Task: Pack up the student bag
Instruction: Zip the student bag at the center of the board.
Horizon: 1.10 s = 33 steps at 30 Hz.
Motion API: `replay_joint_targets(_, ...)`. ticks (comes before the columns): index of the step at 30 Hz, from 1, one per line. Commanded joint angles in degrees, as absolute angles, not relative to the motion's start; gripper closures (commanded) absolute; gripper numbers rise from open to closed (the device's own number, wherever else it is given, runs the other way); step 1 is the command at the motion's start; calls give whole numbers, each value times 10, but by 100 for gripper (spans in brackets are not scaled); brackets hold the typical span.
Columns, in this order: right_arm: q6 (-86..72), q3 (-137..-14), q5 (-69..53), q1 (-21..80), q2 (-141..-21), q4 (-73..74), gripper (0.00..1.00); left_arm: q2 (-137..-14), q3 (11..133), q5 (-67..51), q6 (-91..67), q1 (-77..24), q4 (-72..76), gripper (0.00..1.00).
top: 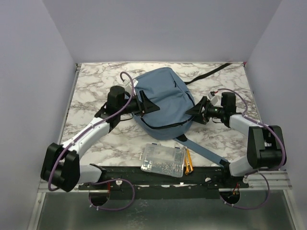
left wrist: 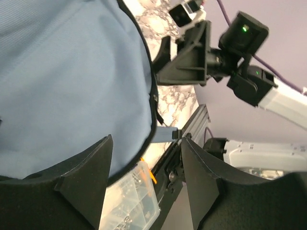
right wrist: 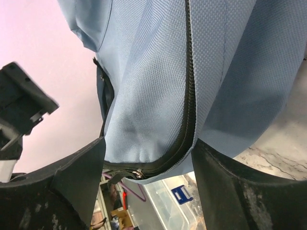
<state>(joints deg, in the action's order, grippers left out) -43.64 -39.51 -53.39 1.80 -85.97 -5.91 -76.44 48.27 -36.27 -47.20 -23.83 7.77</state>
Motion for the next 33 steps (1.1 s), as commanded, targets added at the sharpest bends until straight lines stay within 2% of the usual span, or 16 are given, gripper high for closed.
replay_joint_targets(1,-437,-389,-547,17,-857,-66,28,-689,460,-351,-414,-286,16,38)
replay_joint_targets(8,-509,-349,-555,20,-833,-120,46,-698,527,-198,-387,-453,-53,41)
replay_joint_targets(10,-533,-336,-562,24,-822,-145,62,-716,548,-153,-382,-485,-74,41)
replay_joint_targets(12,-551,-326,-557,25,-801,-155,89,-736,570,-113,-391,-510,-98,41)
replay_joint_targets(13,-554,-322,-549,25,-789,-152,99,-747,581,-103,-395,-521,-106,41)
replay_joint_targets(17,-539,-326,-527,25,-755,-114,100,-784,626,-49,-444,-545,-166,43)
replay_joint_targets(21,-537,-328,-534,25,-751,-110,100,-774,620,-25,-499,-547,-169,44)
replay_joint_targets(33,-537,-332,-541,27,-727,-101,100,-793,639,-22,-558,-547,-172,44)
